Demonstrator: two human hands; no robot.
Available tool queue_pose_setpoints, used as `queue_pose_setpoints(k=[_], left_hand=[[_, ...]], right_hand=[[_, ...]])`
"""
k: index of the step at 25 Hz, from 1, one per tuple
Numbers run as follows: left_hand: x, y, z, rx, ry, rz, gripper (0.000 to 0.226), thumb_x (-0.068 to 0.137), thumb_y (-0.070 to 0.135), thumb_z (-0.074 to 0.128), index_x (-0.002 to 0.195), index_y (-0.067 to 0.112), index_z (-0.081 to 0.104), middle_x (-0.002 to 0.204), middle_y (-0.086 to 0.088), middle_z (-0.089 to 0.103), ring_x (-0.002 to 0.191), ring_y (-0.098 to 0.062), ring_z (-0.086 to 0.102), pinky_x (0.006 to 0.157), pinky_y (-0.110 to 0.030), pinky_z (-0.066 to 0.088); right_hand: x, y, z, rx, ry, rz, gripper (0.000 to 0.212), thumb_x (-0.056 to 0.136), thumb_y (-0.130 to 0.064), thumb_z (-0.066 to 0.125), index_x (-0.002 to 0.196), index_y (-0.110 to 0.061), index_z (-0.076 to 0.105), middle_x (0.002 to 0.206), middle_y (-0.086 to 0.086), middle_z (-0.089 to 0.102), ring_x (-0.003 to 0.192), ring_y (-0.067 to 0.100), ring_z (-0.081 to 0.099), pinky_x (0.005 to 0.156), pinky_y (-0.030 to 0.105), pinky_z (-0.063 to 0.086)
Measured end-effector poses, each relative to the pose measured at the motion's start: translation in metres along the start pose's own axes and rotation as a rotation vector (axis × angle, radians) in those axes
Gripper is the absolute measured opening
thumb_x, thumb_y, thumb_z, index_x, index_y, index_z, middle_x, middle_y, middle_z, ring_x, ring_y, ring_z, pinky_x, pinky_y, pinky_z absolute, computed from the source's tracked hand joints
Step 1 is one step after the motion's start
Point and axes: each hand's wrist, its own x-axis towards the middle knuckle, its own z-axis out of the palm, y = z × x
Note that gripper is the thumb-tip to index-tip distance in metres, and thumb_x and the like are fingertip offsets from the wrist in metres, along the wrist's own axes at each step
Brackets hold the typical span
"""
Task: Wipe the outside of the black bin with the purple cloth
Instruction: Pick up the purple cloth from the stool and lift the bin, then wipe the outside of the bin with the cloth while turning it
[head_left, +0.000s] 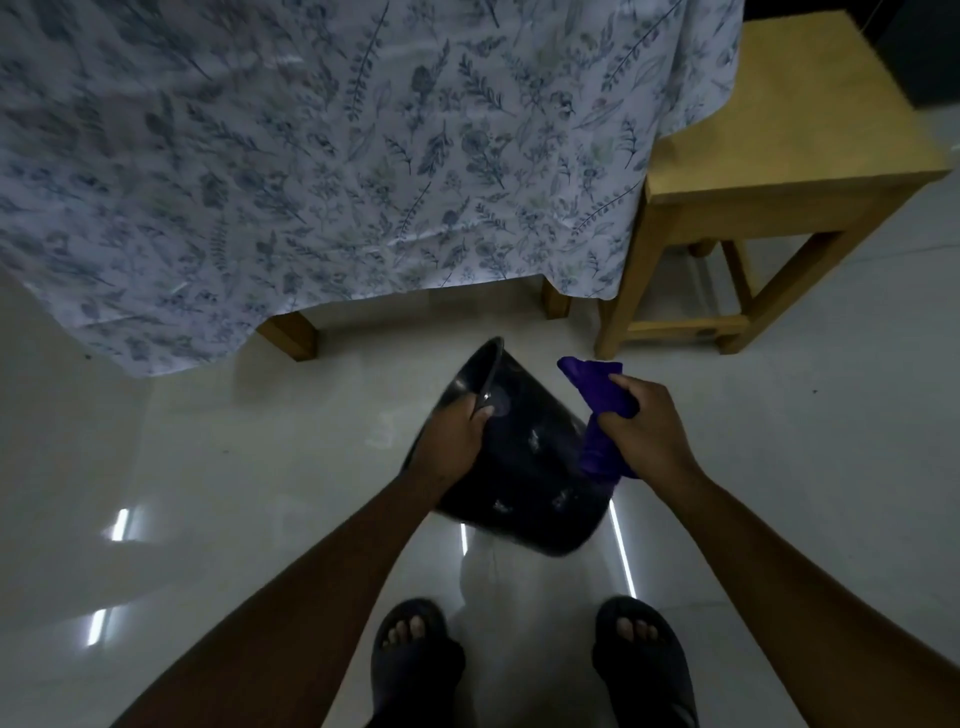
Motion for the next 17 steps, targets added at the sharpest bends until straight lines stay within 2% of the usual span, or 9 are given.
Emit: queue_pose_setpoints(k=[2, 4, 7, 9, 11, 13, 15, 17], left_hand=[[-0.002, -0.009, 0.010, -0.074, -0.038, -0.053, 0.034, 0.101, 0.032, 0.040, 0.105, 0.004, 0.060, 0.099, -0.009, 0.066, 0.095, -0.027, 0.064, 0.067, -0.019, 0.041], [0.000, -0.017, 0.018, -0.108, -0.048, -0.073, 0.036, 0.101, 0.033, 0.040, 0.102, 0.003, 0.061, 0.092, -0.005, 0.062, 0.092, -0.025, 0.063, 0.060, -0.016, 0.036], [0.006, -0.033, 0.024, -0.145, -0.009, -0.086, 0.038, 0.101, 0.034, 0.040, 0.099, 0.002, 0.061, 0.095, -0.012, 0.067, 0.090, -0.027, 0.064, 0.070, -0.028, 0.045], [0.006, -0.044, 0.029, -0.158, 0.014, -0.093, 0.038, 0.101, 0.034, 0.040, 0.098, 0.003, 0.060, 0.091, -0.010, 0.066, 0.086, -0.027, 0.064, 0.069, -0.029, 0.046], [0.001, -0.053, 0.034, -0.154, 0.052, -0.080, 0.037, 0.099, 0.038, 0.043, 0.097, 0.005, 0.059, 0.084, -0.005, 0.064, 0.078, -0.022, 0.063, 0.062, -0.025, 0.046], [0.000, -0.061, 0.040, -0.136, 0.086, -0.054, 0.038, 0.096, 0.043, 0.047, 0.096, 0.007, 0.057, 0.079, -0.003, 0.063, 0.070, -0.018, 0.061, 0.061, -0.027, 0.048], [0.007, -0.066, 0.044, -0.125, 0.100, -0.051, 0.039, 0.095, 0.045, 0.049, 0.097, 0.008, 0.058, 0.081, -0.003, 0.065, 0.070, -0.016, 0.061, 0.064, -0.029, 0.051], [0.014, -0.067, 0.045, -0.137, 0.115, -0.058, 0.039, 0.095, 0.046, 0.048, 0.098, 0.009, 0.059, 0.086, -0.006, 0.069, 0.075, -0.019, 0.065, 0.068, -0.034, 0.055]], right_hand=[[-0.002, 0.002, 0.010, -0.007, -0.017, -0.012, 0.066, 0.072, -0.028, 0.061, 0.137, -0.020, 0.049, 0.127, 0.008, 0.053, 0.108, 0.023, 0.058, 0.091, 0.041, 0.053], [-0.004, 0.005, 0.022, -0.040, -0.076, -0.033, 0.068, 0.072, -0.029, 0.059, 0.139, -0.022, 0.048, 0.131, 0.006, 0.050, 0.111, 0.022, 0.056, 0.095, 0.041, 0.051], [-0.012, 0.013, 0.047, -0.128, -0.207, -0.028, 0.069, 0.073, -0.031, 0.058, 0.141, -0.026, 0.045, 0.138, 0.009, 0.043, 0.121, 0.026, 0.049, 0.103, 0.043, 0.044], [-0.023, 0.021, 0.070, -0.368, -0.243, -0.095, 0.065, 0.083, -0.034, 0.058, 0.145, -0.028, 0.038, 0.153, 0.012, 0.028, 0.136, 0.032, 0.033, 0.111, 0.043, 0.032], [-0.036, 0.031, 0.097, -0.623, -0.169, -0.305, 0.073, 0.088, -0.053, 0.047, 0.151, -0.023, 0.024, 0.162, 0.010, 0.010, 0.147, 0.031, 0.013, 0.117, 0.049, 0.020], [-0.036, 0.040, 0.120, -0.630, -0.126, -0.354, 0.080, 0.091, -0.064, 0.031, 0.153, -0.019, 0.009, 0.161, 0.002, 0.000, 0.149, 0.024, 0.000, 0.119, 0.049, 0.010], [-0.018, 0.042, 0.128, -0.624, -0.089, -0.344, 0.071, 0.095, -0.059, 0.025, 0.153, -0.022, 0.007, 0.161, -0.002, 0.004, 0.149, 0.022, 0.003, 0.119, 0.048, 0.012], [0.001, 0.041, 0.123, -0.594, -0.052, -0.316, 0.062, 0.098, -0.051, 0.026, 0.152, -0.024, 0.015, 0.160, 0.000, 0.018, 0.148, 0.025, 0.017, 0.117, 0.047, 0.020]])
